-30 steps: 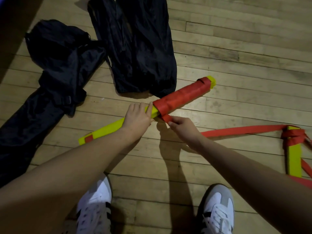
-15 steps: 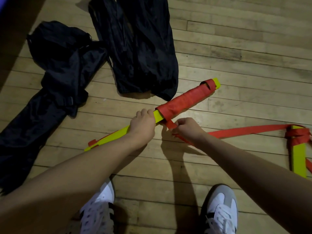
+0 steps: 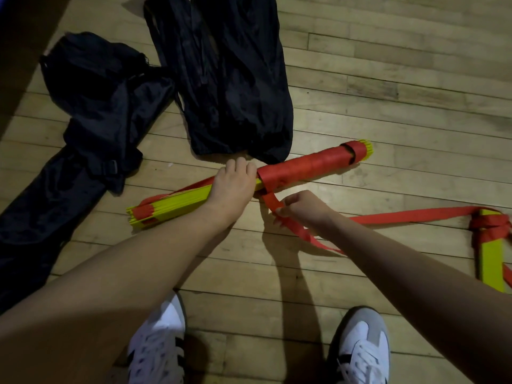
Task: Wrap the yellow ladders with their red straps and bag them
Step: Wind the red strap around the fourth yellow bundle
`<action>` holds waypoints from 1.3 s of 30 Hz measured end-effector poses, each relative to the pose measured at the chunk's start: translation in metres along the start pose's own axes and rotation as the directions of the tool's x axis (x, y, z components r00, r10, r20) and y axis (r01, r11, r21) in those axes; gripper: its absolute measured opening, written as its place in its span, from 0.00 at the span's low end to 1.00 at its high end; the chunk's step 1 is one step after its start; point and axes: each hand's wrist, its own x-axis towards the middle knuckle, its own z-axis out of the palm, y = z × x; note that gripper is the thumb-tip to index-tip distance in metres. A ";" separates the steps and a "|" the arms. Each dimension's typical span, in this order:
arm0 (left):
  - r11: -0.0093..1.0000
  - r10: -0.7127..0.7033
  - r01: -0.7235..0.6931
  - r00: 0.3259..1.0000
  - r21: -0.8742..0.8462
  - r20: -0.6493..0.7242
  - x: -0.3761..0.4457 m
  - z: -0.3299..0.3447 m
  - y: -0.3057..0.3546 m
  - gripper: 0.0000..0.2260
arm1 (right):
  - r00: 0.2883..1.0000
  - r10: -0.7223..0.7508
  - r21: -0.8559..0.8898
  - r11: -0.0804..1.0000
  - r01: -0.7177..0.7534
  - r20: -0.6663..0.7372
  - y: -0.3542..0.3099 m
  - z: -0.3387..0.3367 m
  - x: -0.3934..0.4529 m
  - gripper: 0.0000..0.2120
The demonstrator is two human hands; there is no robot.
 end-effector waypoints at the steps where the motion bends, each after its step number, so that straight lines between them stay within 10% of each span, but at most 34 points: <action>1: 1.000 0.003 -0.003 1.000 0.018 -0.030 0.000 0.002 0.002 0.12 | 1.000 0.011 0.010 1.000 -0.011 -0.009 0.003 0.001 -0.001 0.07; 12: 0.988 0.149 -0.151 0.981 0.010 0.123 -0.039 0.011 0.013 0.14 | 0.991 0.019 0.267 0.963 0.017 -0.133 0.014 0.015 -0.008 0.10; 20: 0.983 -0.057 0.094 0.973 -0.159 0.224 -0.021 0.000 0.000 0.20 | 0.996 0.090 0.040 0.995 -0.090 0.009 0.010 -0.003 0.002 0.01; 27: 0.999 -0.020 0.027 0.986 -0.041 0.164 -0.019 0.010 -0.020 0.25 | 0.997 0.072 0.036 0.997 -0.071 -0.005 0.007 0.008 0.007 0.09; 39: 0.861 -0.162 0.289 0.936 -0.419 0.312 -0.027 0.002 -0.014 0.29 | 0.989 -0.025 0.028 0.999 0.021 0.143 -0.002 -0.009 0.010 0.15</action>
